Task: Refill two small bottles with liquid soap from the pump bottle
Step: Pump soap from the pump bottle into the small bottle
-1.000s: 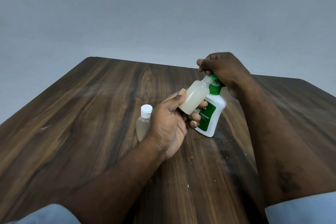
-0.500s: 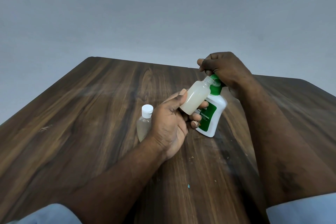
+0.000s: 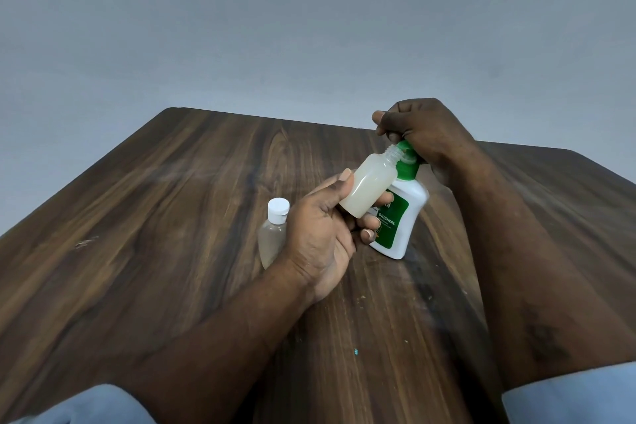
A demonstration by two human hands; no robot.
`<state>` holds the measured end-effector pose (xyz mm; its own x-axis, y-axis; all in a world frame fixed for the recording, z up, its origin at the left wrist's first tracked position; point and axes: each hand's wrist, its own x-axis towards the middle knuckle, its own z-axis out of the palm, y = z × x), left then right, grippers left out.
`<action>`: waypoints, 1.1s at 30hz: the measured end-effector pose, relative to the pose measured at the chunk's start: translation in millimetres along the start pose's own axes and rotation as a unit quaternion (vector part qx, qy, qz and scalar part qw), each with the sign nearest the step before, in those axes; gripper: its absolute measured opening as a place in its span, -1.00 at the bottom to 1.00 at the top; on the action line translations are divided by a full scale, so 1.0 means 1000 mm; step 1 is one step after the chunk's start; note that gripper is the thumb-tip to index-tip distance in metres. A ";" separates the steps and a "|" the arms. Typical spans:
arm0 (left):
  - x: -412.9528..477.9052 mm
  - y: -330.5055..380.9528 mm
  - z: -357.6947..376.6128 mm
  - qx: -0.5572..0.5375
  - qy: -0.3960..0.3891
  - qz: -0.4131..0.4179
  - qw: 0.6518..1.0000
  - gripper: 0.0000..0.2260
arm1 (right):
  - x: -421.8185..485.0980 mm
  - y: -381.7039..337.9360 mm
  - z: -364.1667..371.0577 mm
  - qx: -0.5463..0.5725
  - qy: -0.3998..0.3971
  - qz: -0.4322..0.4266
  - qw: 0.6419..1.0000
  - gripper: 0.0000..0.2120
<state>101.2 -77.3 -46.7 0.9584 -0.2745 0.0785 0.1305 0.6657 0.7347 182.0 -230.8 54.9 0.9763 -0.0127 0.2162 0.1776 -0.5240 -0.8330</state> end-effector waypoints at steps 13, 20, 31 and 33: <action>0.000 0.000 0.001 -0.005 0.001 0.003 1.000 -0.65 | -0.001 0.000 -0.001 0.007 0.010 -0.007 1.000 -0.80; 0.000 0.001 0.001 -0.004 0.006 0.003 1.000 -0.64 | 0.000 0.002 0.003 0.000 -0.009 0.006 1.000 -0.82; -0.001 0.002 0.001 0.000 0.006 0.002 1.000 -0.63 | 0.003 0.002 0.001 0.014 -0.003 -0.002 1.000 -0.79; -0.002 0.002 0.002 -0.002 0.005 0.001 1.000 -0.63 | 0.003 0.004 0.002 0.017 -0.011 0.000 1.000 -0.83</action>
<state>99.6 -76.4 -44.0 0.9612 -0.2660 0.0726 0.1297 0.6686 0.7323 186.2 -231.1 50.9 0.9787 0.0058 0.2052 0.1811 -0.4953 -0.8496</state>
